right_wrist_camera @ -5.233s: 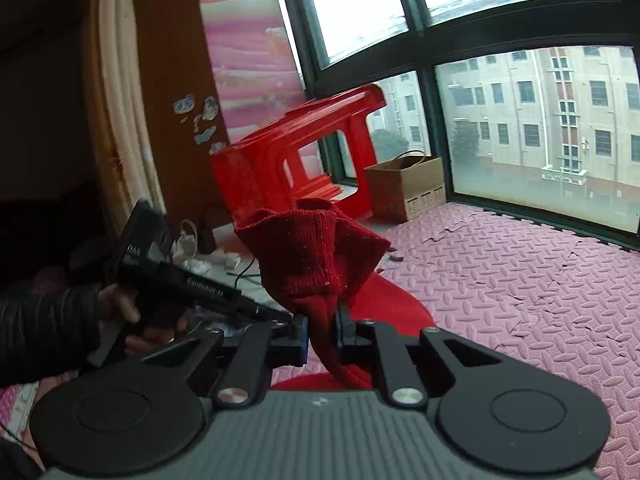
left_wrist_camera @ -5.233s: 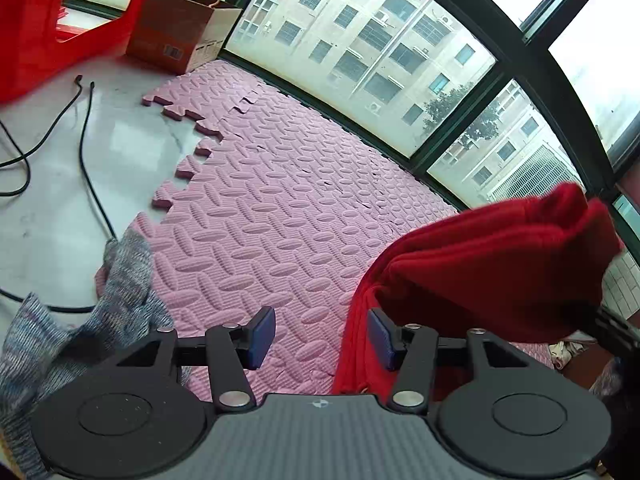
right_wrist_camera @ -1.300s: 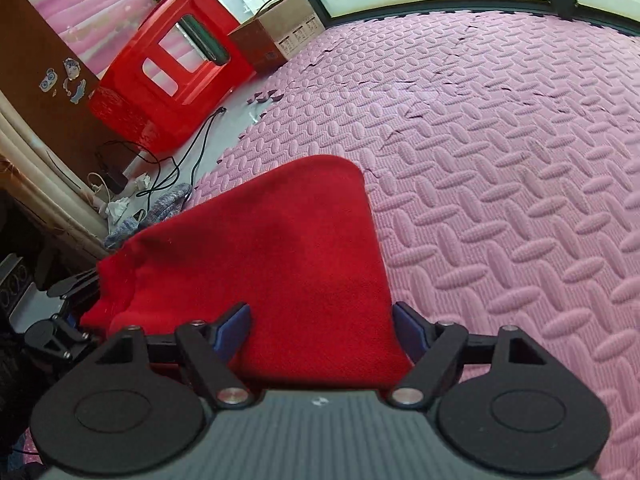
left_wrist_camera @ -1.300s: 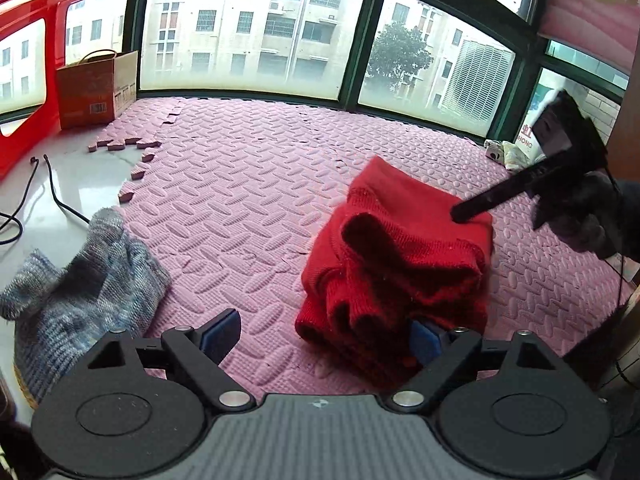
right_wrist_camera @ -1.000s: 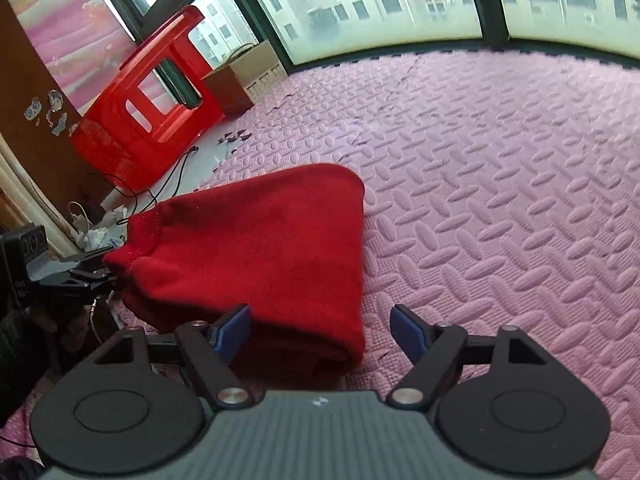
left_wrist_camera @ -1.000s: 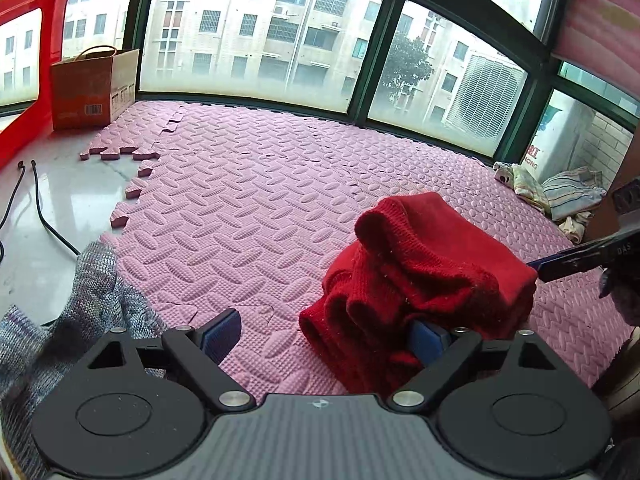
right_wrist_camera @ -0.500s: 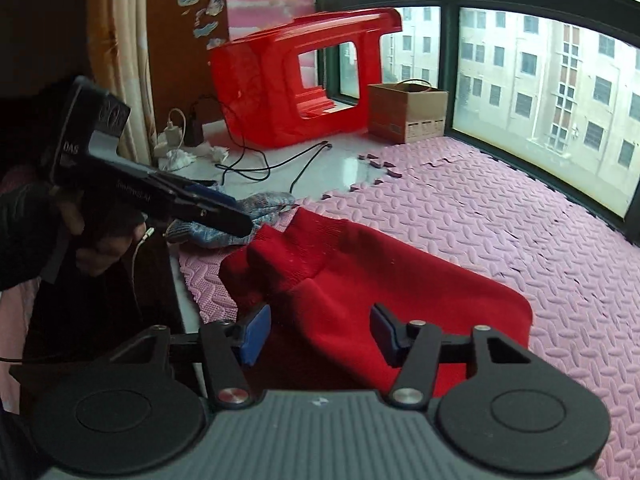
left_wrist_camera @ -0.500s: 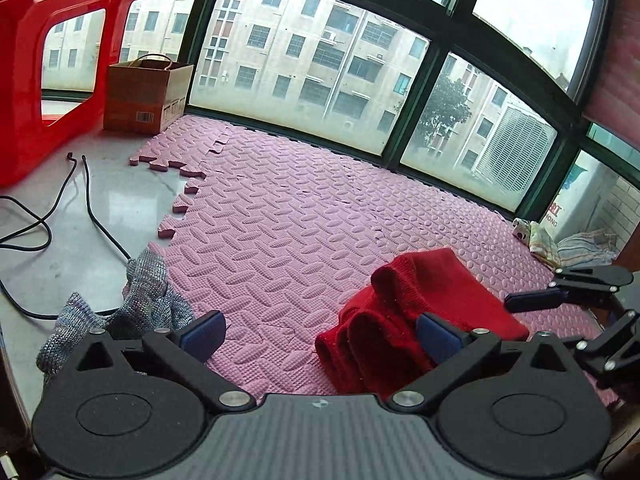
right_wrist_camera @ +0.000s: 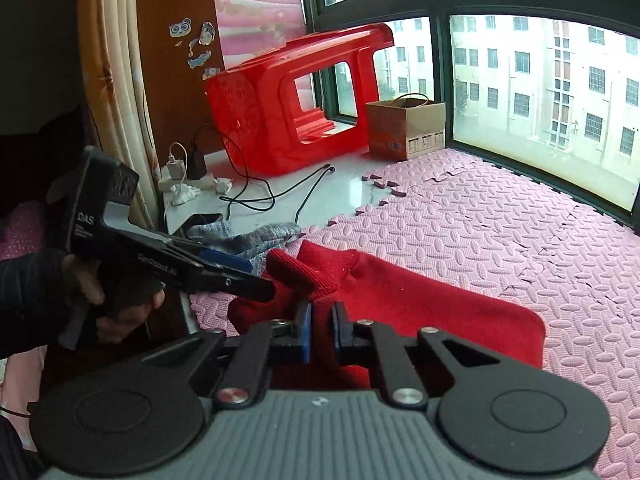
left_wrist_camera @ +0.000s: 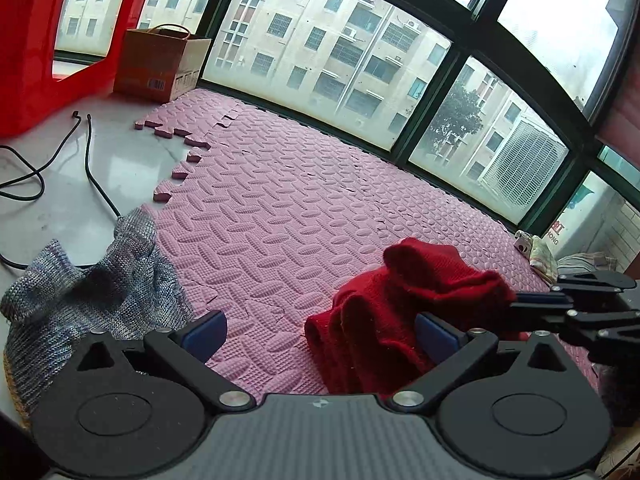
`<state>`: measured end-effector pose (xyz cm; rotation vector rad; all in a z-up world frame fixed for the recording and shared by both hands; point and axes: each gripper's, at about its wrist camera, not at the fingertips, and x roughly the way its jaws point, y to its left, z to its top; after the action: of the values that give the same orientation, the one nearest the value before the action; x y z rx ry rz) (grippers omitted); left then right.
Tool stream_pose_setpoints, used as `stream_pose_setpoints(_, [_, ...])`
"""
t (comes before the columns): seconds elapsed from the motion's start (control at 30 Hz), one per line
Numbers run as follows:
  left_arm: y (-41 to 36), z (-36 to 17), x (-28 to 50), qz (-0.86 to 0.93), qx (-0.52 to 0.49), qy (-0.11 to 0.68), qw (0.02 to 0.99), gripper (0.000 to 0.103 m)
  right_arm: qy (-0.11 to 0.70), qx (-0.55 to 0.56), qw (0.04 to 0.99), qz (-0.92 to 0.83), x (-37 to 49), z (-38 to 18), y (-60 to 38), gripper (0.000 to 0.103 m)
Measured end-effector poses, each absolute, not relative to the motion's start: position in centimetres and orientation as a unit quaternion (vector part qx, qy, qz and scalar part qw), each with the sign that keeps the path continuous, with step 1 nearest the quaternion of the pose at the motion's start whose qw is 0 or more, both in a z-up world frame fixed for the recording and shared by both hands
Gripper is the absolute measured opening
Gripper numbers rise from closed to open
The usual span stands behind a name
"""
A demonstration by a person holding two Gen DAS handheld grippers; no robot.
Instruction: Fold clothes
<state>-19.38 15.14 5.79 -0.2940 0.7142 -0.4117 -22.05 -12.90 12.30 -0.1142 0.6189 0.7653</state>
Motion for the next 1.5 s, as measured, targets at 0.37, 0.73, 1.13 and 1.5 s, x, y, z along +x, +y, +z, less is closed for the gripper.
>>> stream_pose_setpoints(0.37, [16.1,5.1,-18.9,-0.176,-0.156,0.356,0.905,0.098,0.311,-0.083,0.859,0.399,-23.7,9.0,-10.3,0.011])
stream_pose_setpoints(0.73, [12.3,12.0,-20.9,-0.228,-0.141,0.267,0.925,0.091,0.294,-0.136,0.855,0.405,-24.8,8.2,-9.0,0.025])
stream_pose_setpoints(1.13, [7.4,8.3,-17.4,-0.293,-0.178,0.339,0.876,0.066,0.283,-0.148,0.855,0.408,-25.5,7.3,-8.3,0.039])
stream_pose_setpoints(1.5, [8.7,6.2,-17.3,-0.277,-0.182,0.337,0.881,0.052,0.286,-0.106,0.861,0.407,-25.8,8.6,-10.3,0.049])
